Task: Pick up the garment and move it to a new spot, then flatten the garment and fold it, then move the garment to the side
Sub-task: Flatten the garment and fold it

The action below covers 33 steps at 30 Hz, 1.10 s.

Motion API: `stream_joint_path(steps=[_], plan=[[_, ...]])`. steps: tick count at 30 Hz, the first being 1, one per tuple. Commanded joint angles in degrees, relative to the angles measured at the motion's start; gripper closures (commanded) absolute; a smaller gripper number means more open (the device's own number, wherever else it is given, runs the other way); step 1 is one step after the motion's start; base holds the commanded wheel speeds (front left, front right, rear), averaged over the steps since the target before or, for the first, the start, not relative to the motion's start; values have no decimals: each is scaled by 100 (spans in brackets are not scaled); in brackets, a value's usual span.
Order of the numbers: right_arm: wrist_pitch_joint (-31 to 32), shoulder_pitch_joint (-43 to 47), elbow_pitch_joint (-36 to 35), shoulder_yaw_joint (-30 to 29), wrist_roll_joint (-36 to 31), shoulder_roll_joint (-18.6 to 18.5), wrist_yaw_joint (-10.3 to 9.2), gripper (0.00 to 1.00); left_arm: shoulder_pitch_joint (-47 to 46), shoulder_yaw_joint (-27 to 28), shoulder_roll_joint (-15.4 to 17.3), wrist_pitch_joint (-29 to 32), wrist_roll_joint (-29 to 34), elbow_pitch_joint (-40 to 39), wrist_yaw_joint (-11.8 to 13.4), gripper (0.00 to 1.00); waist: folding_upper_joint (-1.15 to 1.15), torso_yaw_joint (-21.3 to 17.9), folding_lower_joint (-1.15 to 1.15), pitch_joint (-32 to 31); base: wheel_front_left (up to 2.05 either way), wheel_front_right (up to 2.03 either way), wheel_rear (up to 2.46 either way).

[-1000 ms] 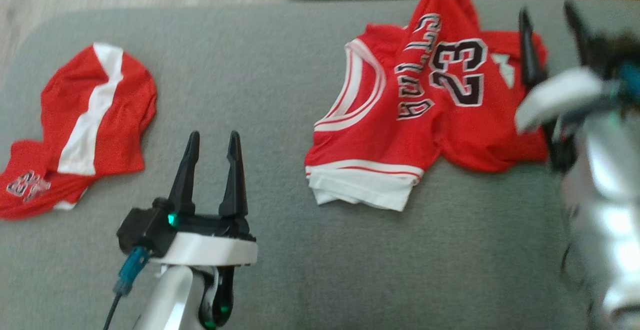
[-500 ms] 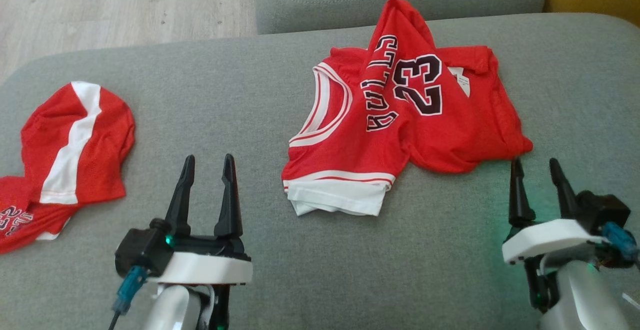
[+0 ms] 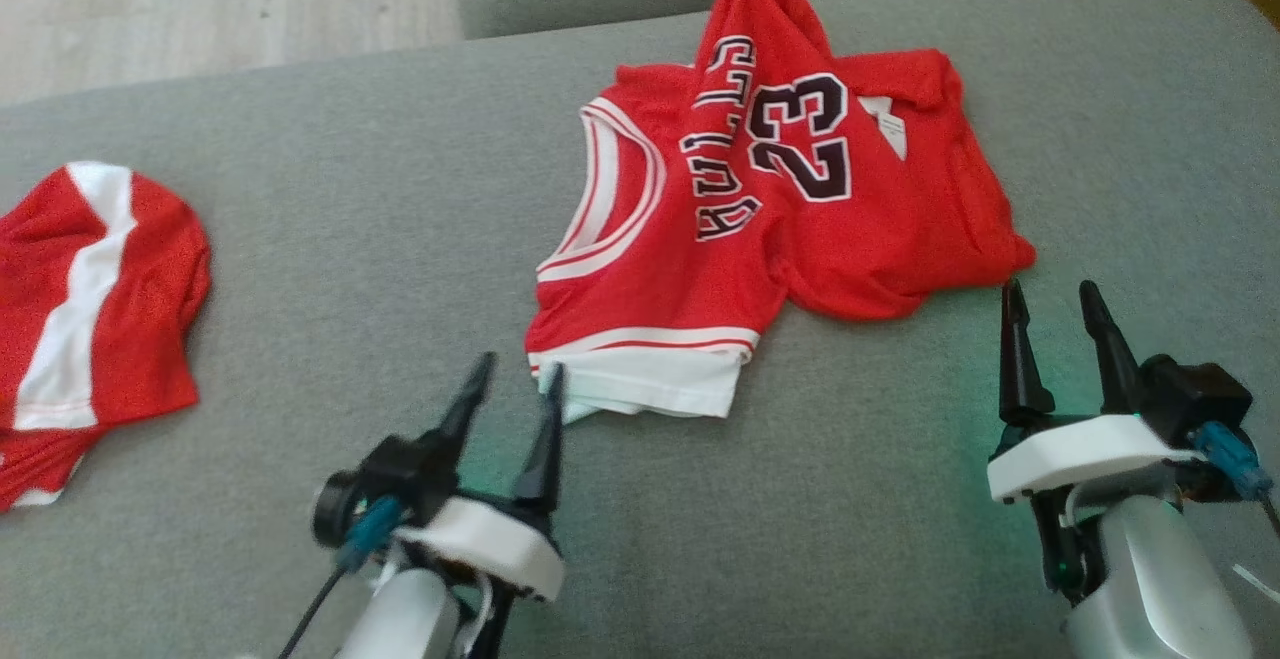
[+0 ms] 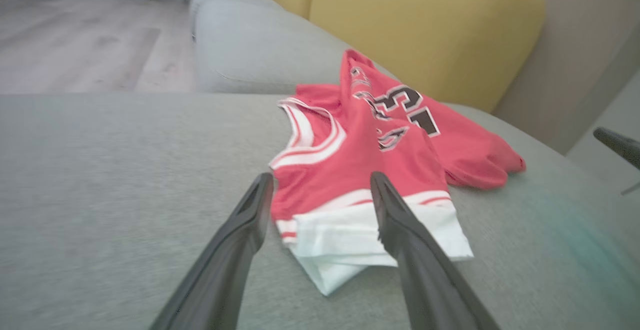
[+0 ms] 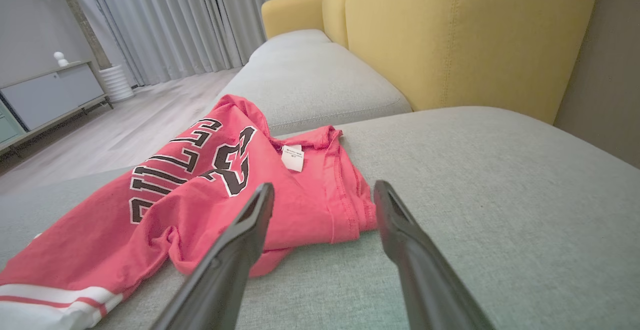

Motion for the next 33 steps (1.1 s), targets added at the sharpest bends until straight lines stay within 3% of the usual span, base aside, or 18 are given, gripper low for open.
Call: stream_joint_path(steps=[1,6,10,21,22,23,24,33], plan=[[-62,-208,-191,151,53,-8,-5,0,-330,79,25,75,29,-74,-3,0,0,-82,0,60,0,0,0],[-62,-264,-209,190,89,-8,-5,0,-573,-156,25,507,-46,458,216,0,0,-249,0,143,0,0,0],[-62,-277,-234,247,126,-8,-5,0,-740,-183,25,543,-141,766,583,0,0,-342,0,199,0,0,0],[-62,-303,-254,336,170,-7,-5,0,-996,-405,25,556,-461,1148,683,1,0,-472,0,279,0,0,0],[-62,-304,-255,331,168,-7,-5,0,-1011,-432,25,568,-491,1171,676,52,0,-473,0,283,0,0,0],[-62,-304,-255,331,168,-7,-5,0,-1011,-432,25,568,-491,1171,676,52,0,-473,0,283,0,0,0],[-62,-304,-255,322,164,-7,-5,0,-1027,-459,25,560,-509,1187,667,100,0,-472,0,283,0,0,0],[-62,-310,-211,289,127,-7,-5,0,-1108,-313,48,28,-756,989,812,100,0,-399,0,189,0,0,0]])
